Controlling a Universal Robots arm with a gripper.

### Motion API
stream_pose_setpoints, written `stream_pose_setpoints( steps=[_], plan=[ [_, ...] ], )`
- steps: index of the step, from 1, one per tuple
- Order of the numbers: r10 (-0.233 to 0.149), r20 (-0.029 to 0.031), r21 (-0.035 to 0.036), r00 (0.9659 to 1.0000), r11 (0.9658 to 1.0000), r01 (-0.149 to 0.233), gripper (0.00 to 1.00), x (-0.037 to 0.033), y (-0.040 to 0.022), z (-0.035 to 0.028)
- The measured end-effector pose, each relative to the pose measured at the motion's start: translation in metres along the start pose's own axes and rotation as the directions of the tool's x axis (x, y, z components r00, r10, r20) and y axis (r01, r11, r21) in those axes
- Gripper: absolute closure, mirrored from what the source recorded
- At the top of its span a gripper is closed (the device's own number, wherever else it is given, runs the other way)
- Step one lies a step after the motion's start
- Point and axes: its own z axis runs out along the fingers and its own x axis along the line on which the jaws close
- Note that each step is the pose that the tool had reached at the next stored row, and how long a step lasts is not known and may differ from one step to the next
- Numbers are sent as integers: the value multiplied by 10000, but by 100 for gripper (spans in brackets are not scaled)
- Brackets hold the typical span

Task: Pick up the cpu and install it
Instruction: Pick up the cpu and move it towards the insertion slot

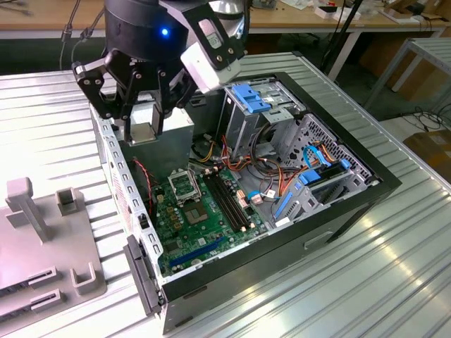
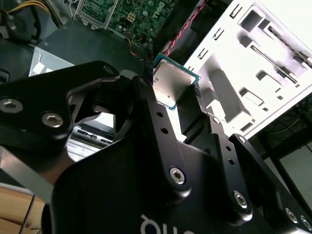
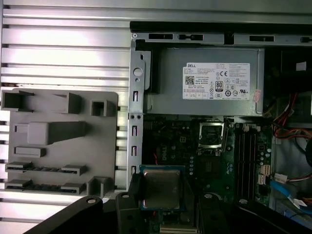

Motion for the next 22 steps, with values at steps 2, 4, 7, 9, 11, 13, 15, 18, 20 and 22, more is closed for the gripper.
stream_pose_setpoints(
  steps=[2, 4, 7, 9, 11, 13, 15, 18, 20, 22],
  plan=[
    [1, 14, 0, 10000, 10000, -1, 55, -28, -1, 10],
    [0, 42, 1, 10000, 10000, 0, 55, -46, -3, 18],
    [-1, 76, 3, 10000, 10000, 1, 55, -78, -4, 28],
    [-1, 88, 3, 10000, 10000, 0, 55, -99, -5, 34],
    [-1, 98, 4, 10000, 10000, 1, 55, -119, -7, 39],
    [-1, 105, 5, 9999, 10000, 1, 55, -143, -8, 43],
    [-2, 108, 4, 9999, 10000, 2, 55, -181, -10, 49],
    [-1, 108, 4, 9999, 10000, 1, 55, -303, -15, 51],
    [-2, 107, 4, 9999, 10000, 2, 55, -385, -18, 53],
    [-2, 107, 5, 9999, 10000, 2, 55, -448, -21, 56]
  ],
)
